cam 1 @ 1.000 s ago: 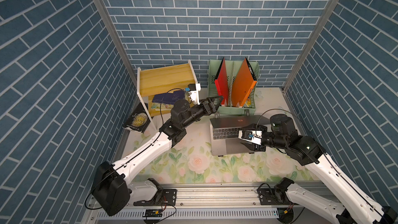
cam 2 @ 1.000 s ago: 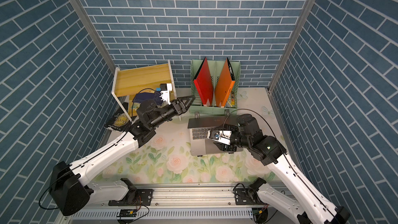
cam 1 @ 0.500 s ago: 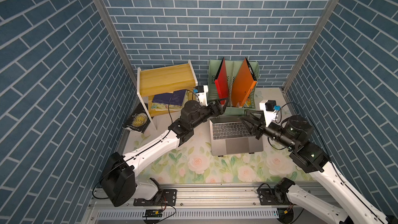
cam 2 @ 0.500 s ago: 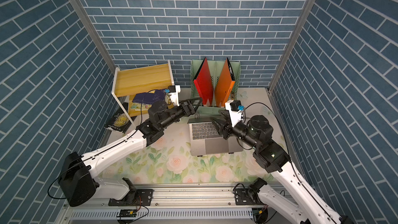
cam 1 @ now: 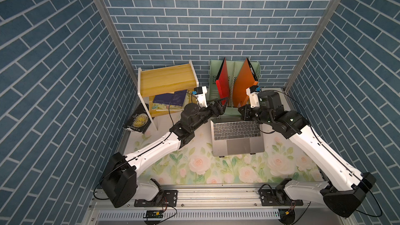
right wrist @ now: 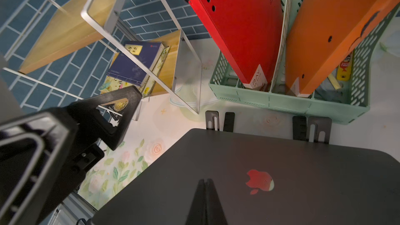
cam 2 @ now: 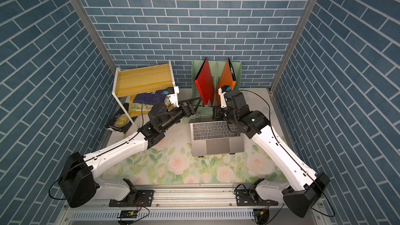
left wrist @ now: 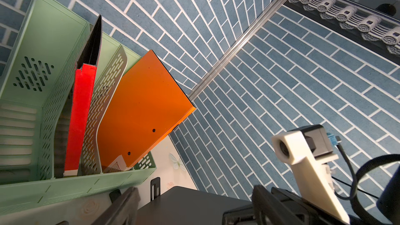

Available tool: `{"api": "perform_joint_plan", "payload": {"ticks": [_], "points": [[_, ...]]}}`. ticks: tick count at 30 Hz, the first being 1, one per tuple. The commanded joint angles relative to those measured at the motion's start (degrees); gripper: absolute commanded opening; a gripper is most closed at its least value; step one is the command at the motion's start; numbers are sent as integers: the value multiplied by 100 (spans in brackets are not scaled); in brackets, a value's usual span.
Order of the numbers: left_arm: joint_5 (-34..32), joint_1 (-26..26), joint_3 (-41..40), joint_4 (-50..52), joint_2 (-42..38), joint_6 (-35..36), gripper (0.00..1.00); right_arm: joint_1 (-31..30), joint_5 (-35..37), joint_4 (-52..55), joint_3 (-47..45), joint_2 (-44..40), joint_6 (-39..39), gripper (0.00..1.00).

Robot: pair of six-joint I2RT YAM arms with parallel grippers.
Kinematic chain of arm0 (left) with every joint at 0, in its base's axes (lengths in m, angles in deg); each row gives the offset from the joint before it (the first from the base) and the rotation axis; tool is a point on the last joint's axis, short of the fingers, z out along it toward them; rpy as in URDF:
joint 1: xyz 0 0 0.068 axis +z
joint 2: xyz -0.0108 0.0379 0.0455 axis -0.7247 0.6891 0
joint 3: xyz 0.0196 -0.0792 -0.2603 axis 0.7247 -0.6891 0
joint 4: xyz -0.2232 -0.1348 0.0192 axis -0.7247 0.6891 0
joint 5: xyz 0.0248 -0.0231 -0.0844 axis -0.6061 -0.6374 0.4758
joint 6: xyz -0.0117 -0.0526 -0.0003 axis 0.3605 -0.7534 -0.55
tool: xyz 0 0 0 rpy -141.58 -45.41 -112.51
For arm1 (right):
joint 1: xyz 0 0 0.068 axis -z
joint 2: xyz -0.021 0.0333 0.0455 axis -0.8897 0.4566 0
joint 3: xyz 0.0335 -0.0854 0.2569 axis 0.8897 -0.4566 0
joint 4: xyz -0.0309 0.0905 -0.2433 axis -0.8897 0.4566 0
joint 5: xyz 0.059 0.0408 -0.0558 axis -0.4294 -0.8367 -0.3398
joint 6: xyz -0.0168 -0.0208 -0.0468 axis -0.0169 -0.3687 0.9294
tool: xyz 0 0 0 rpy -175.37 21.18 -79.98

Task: Close the laptop lid and set it aside
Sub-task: Close the lid of the laptop.

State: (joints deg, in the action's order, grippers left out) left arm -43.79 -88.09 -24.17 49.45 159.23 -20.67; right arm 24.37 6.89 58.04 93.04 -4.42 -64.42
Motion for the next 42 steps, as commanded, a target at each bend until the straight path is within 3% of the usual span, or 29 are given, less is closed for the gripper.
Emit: {"api": "perform_joint_plan", "payload": {"ticks": [1, 20, 34, 42], "points": [[-8, -12, -32, 88, -74, 236, 87, 3, 2, 575, 198, 107, 141, 0], [109, -22, -113, 177, -58, 336, 87, 5, -418, 980, -684, -297, 255, 0], [413, -24, -445, 239, -19, 120, 87, 94, -1040, 311, -2775, -1043, -113, 0], [451, -23, -691, 360, 19, 136, 86, 338, -1193, -557, -3654, -909, -137, 0]]}}
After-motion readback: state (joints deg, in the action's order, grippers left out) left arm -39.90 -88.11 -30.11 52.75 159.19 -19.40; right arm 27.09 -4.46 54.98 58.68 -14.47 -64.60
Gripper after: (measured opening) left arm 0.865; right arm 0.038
